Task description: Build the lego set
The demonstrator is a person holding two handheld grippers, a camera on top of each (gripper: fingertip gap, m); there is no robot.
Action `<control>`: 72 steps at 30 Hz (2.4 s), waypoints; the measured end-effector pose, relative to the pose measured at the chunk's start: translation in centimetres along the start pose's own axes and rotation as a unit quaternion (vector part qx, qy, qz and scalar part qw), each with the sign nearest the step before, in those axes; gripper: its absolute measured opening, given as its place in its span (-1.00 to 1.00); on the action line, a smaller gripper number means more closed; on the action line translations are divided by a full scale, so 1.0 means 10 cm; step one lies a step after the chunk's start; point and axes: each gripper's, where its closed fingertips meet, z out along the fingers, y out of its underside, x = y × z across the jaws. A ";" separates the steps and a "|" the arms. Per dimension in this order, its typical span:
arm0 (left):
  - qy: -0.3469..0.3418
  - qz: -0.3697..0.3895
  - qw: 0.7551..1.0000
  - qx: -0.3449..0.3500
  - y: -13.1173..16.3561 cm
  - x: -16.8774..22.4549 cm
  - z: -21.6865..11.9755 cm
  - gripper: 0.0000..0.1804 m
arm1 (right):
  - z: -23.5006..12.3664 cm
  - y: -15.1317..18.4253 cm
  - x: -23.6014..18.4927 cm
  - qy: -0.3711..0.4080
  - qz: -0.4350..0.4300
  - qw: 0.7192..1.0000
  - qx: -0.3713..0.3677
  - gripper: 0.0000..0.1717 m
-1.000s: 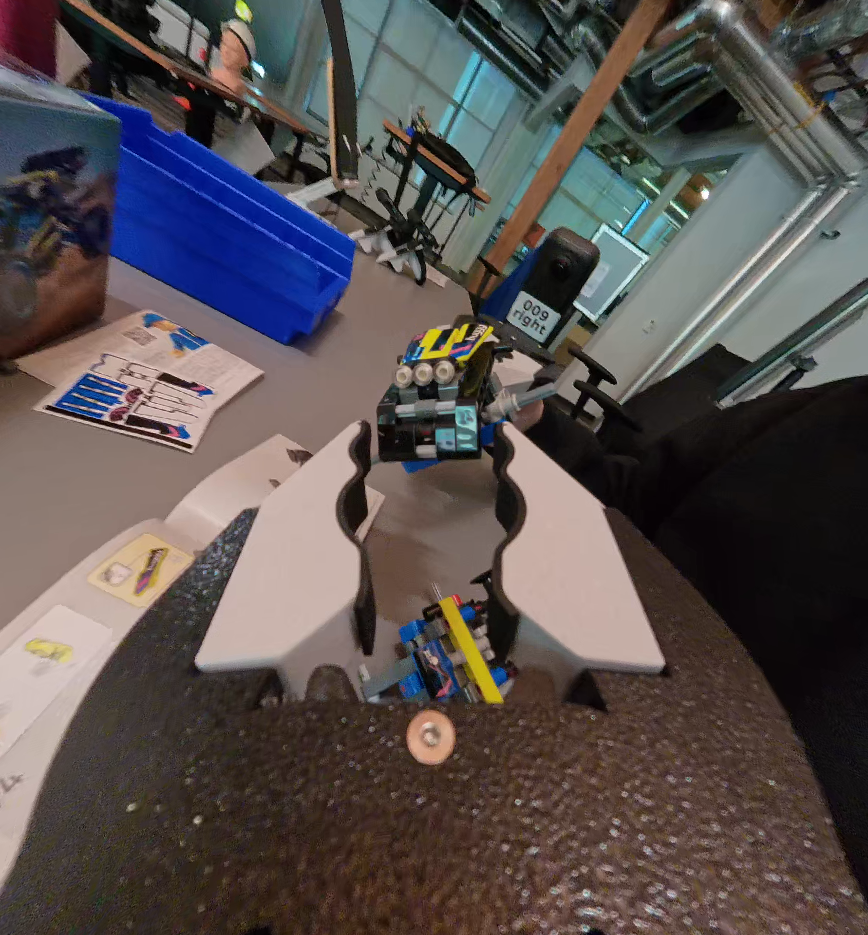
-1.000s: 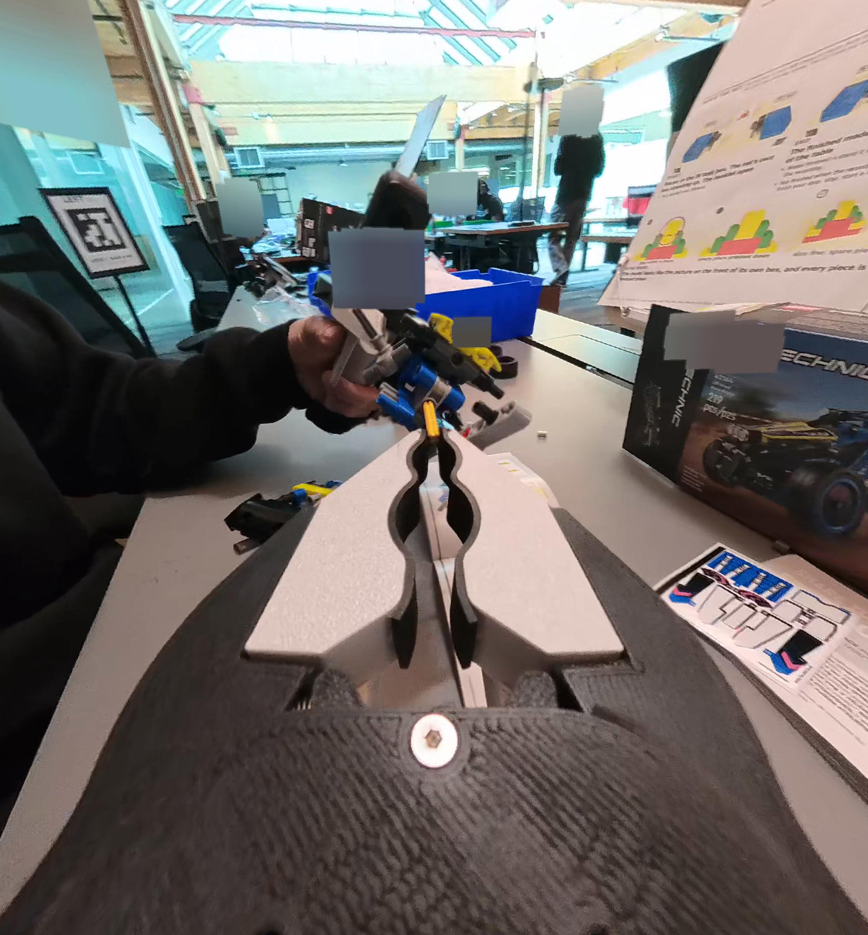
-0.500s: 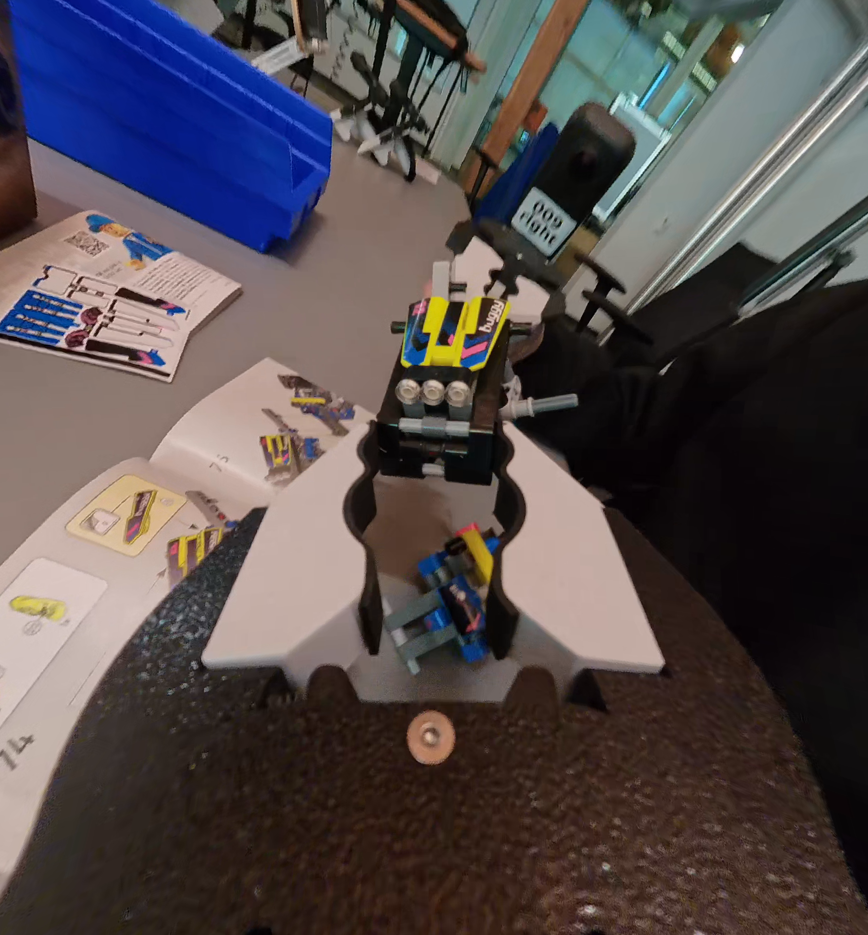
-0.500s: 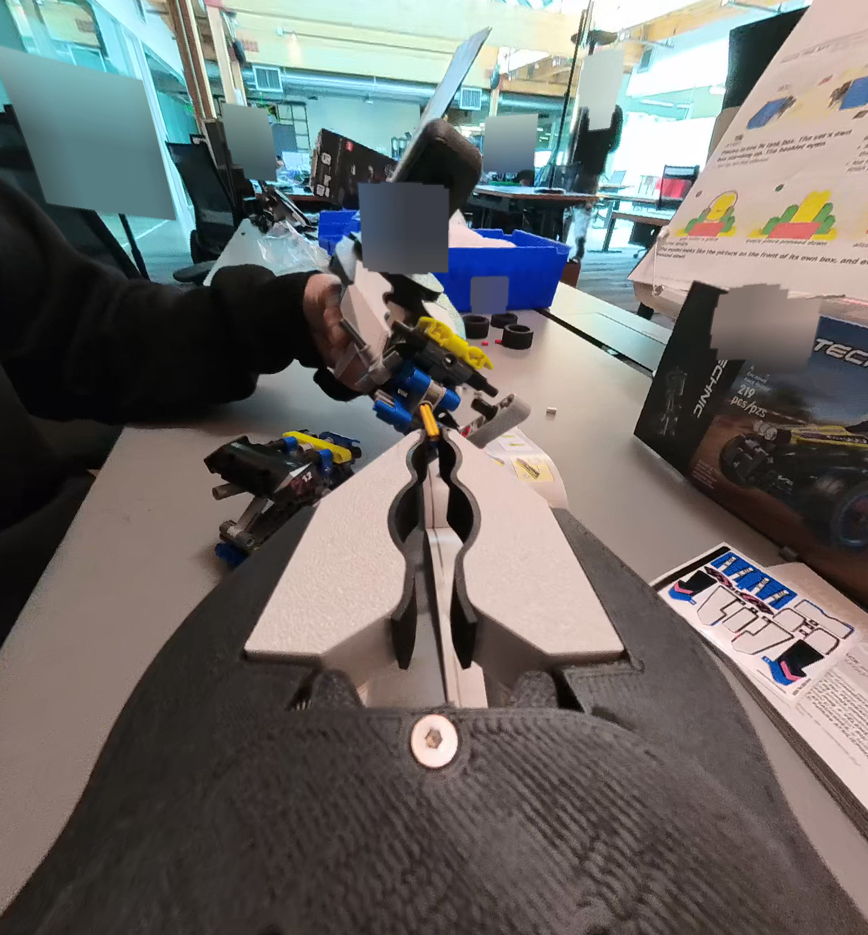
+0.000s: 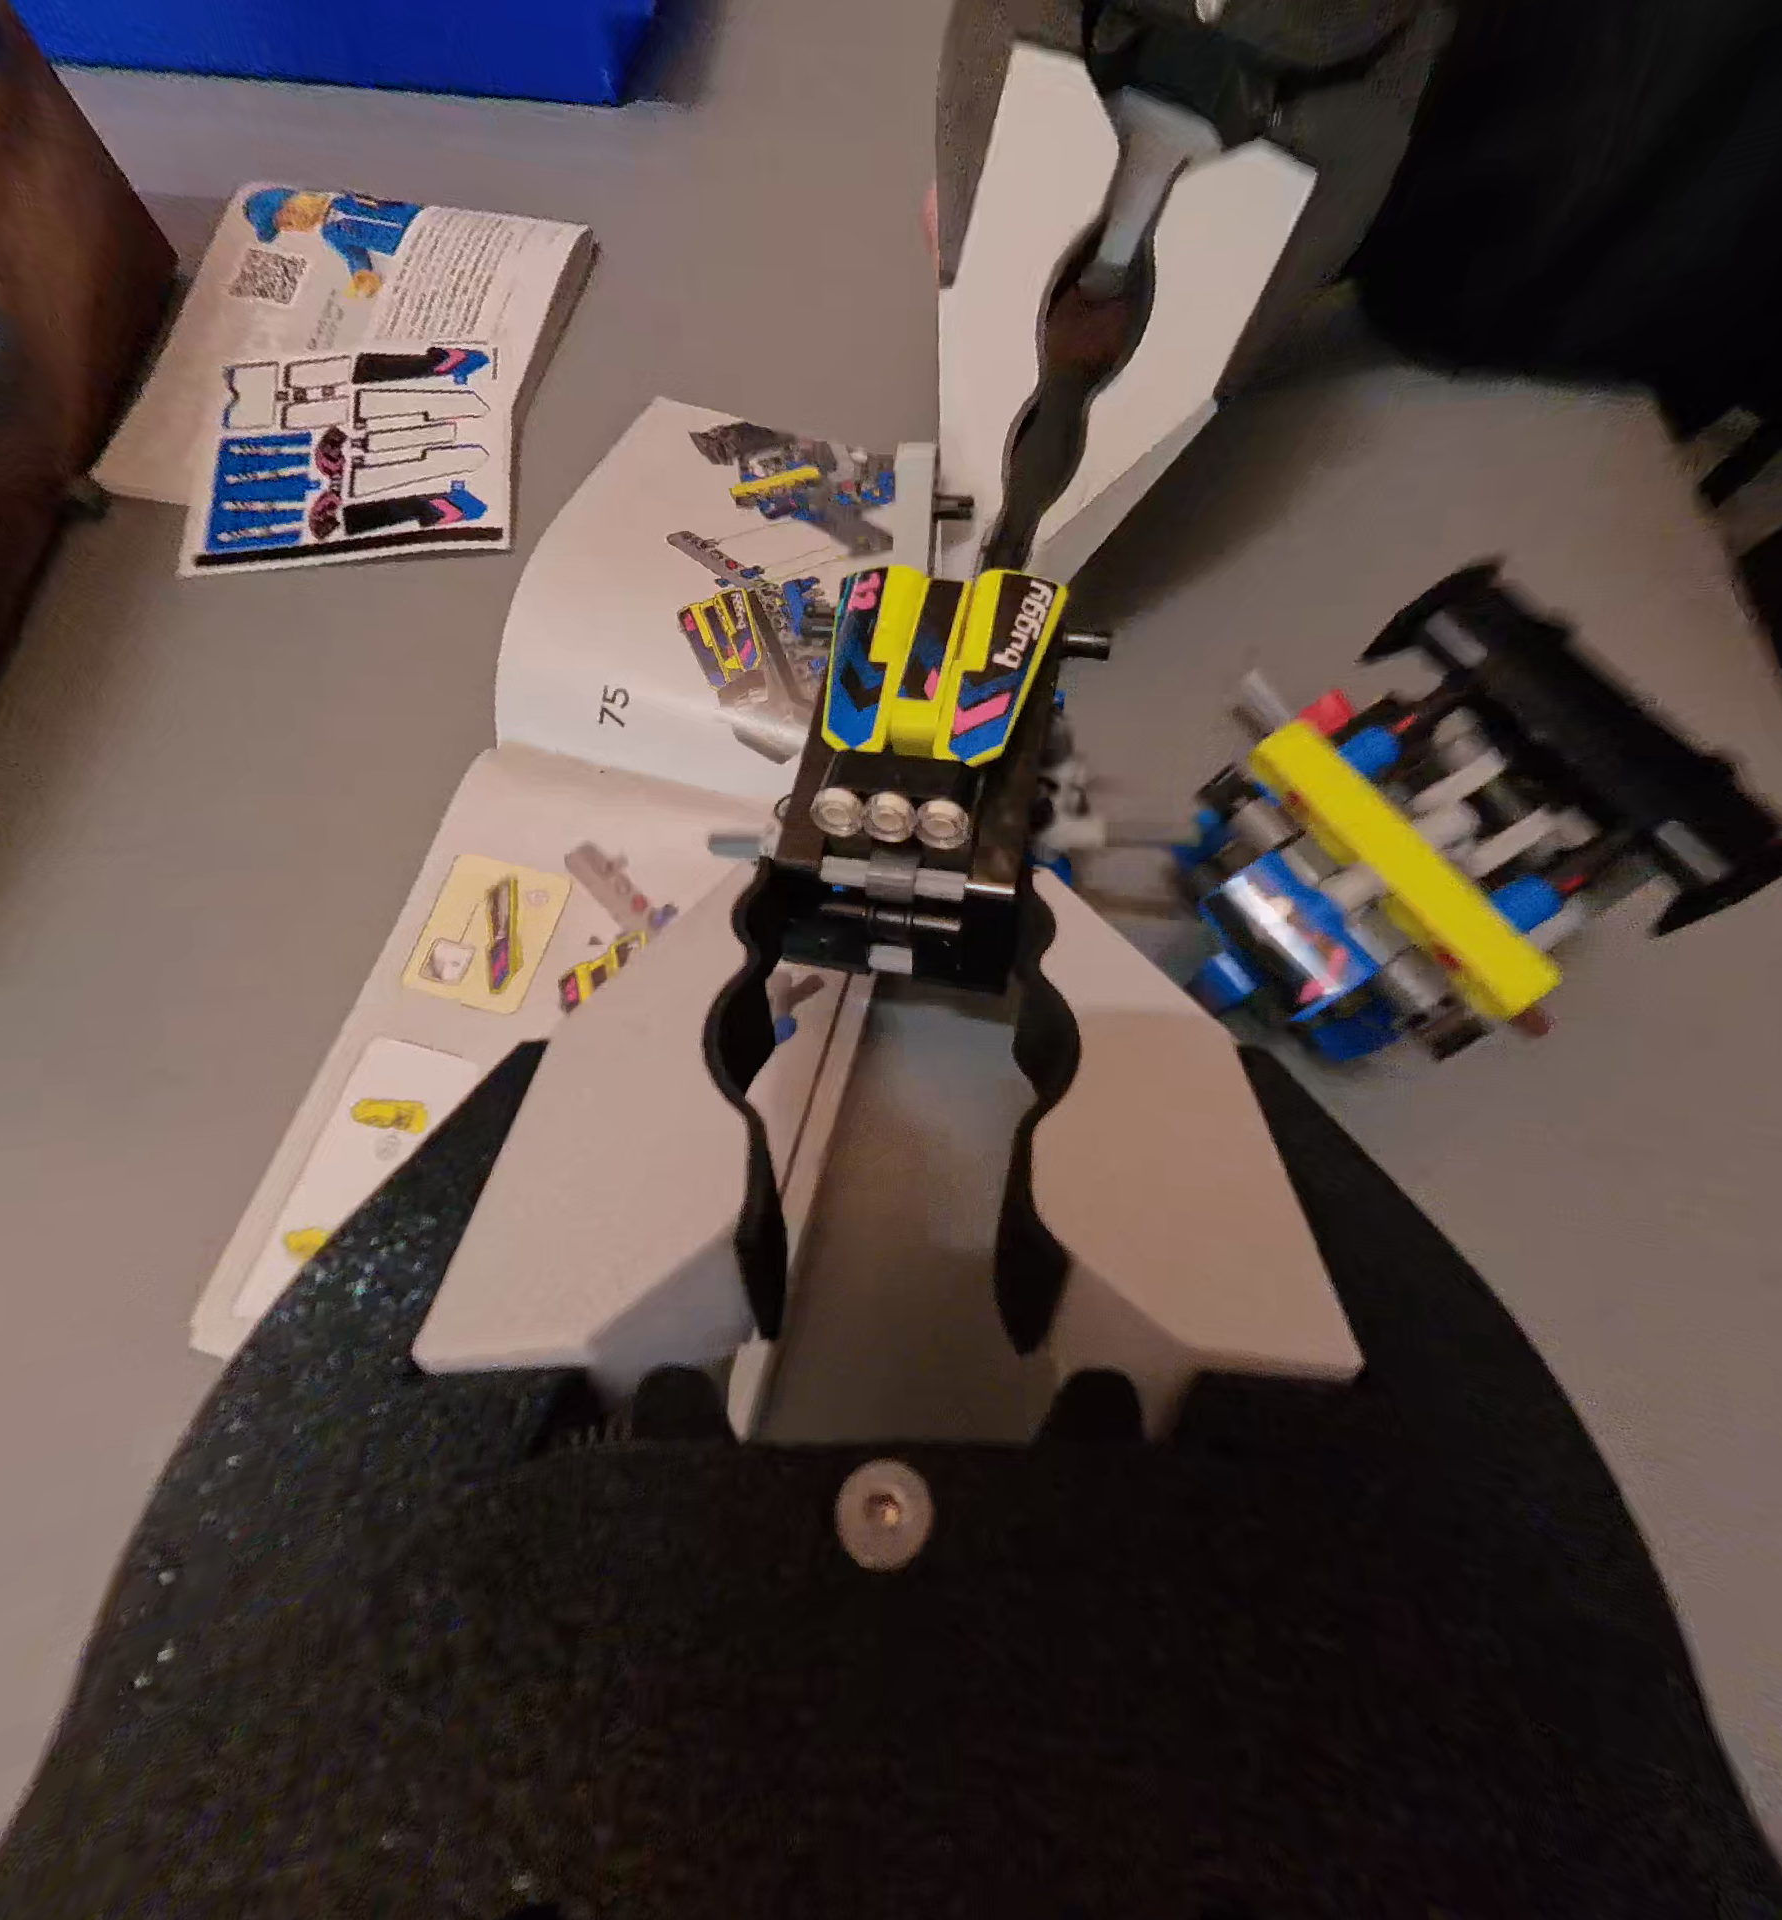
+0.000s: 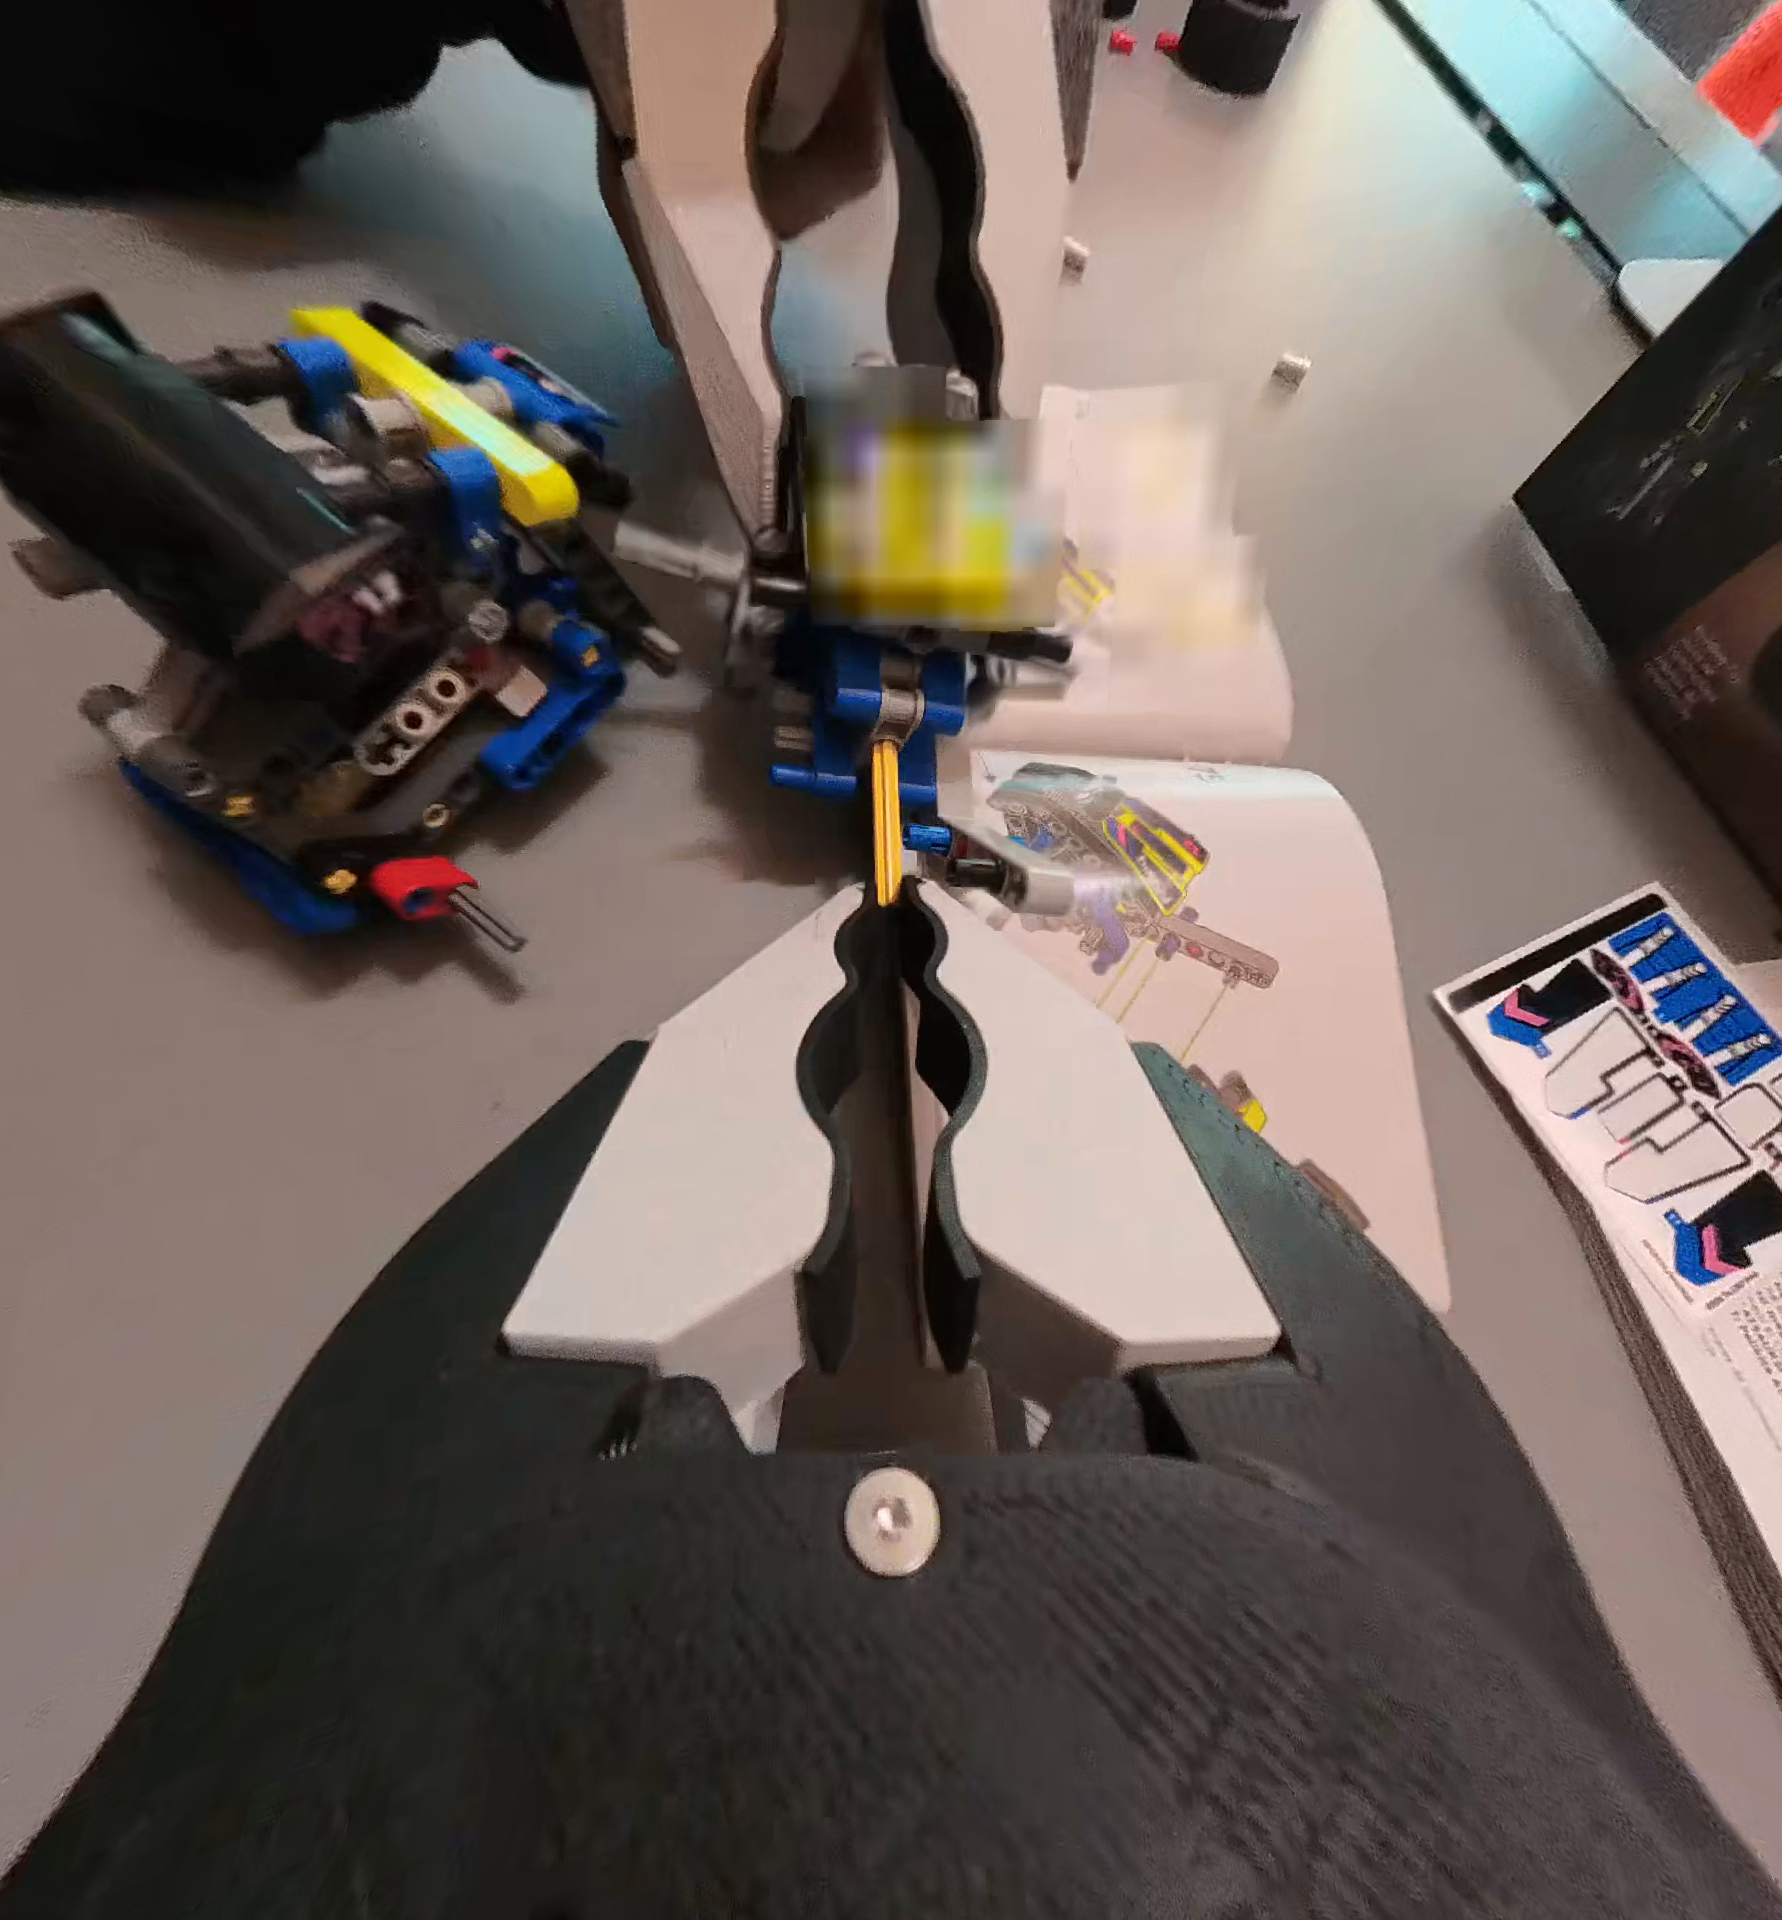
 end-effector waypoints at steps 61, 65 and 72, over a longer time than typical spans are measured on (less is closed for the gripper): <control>-0.065 0.074 0.994 -0.040 0.17 -0.09 0.15 -0.54 | -0.01 0.00 -0.01 0.026 0.023 0.999 -0.004 -0.96; -0.063 0.073 0.995 -0.040 0.18 -0.09 0.15 -0.54 | -0.05 -0.03 0.03 0.032 0.035 0.999 0.012 -0.96; -0.059 0.067 0.995 -0.041 0.18 -0.09 0.15 -0.54 | -0.05 -0.05 0.03 0.033 0.041 0.998 0.017 -0.99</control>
